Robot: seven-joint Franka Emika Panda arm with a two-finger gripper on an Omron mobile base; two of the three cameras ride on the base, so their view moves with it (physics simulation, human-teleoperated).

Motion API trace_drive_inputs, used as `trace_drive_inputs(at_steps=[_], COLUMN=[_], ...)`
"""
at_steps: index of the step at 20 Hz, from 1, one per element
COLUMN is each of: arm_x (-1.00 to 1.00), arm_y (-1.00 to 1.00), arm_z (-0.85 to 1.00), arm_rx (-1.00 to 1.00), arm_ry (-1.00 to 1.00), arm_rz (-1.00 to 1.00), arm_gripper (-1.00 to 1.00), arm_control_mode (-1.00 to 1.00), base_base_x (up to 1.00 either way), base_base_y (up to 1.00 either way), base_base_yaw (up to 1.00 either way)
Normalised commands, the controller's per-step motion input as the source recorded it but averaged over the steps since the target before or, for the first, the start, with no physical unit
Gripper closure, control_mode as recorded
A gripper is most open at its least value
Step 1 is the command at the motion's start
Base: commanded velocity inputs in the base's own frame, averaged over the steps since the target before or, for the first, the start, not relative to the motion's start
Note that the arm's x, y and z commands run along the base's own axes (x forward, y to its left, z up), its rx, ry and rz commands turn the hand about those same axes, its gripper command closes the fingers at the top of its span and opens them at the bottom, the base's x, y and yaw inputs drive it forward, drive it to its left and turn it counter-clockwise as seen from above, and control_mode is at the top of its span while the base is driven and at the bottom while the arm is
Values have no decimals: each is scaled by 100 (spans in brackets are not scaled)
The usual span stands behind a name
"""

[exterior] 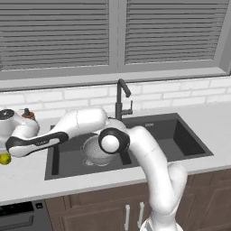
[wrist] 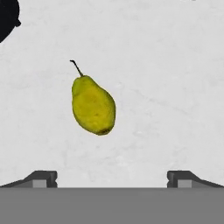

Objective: Put the colander in the sink, put the pear, peach in the colander, and turn on the sink faucet and pour water over the colander.

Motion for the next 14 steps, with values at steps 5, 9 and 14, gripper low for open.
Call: trace_drive_inputs(at_steps=[5,9,14], arm_x=[38,30,9], arm_y=[13,18,12], arm_z=[-29,-27,-29], arm_rx=[0,0,0], arm_ry=[0,0,1], arm_rz=[0,0,0], arm_gripper=[-100,-100,-100], arm_control_mode=[-100,-100,-100], base_base_x=[0,0,0], base_base_y=[0,0,0], base_base_yaw=[0,0,0])
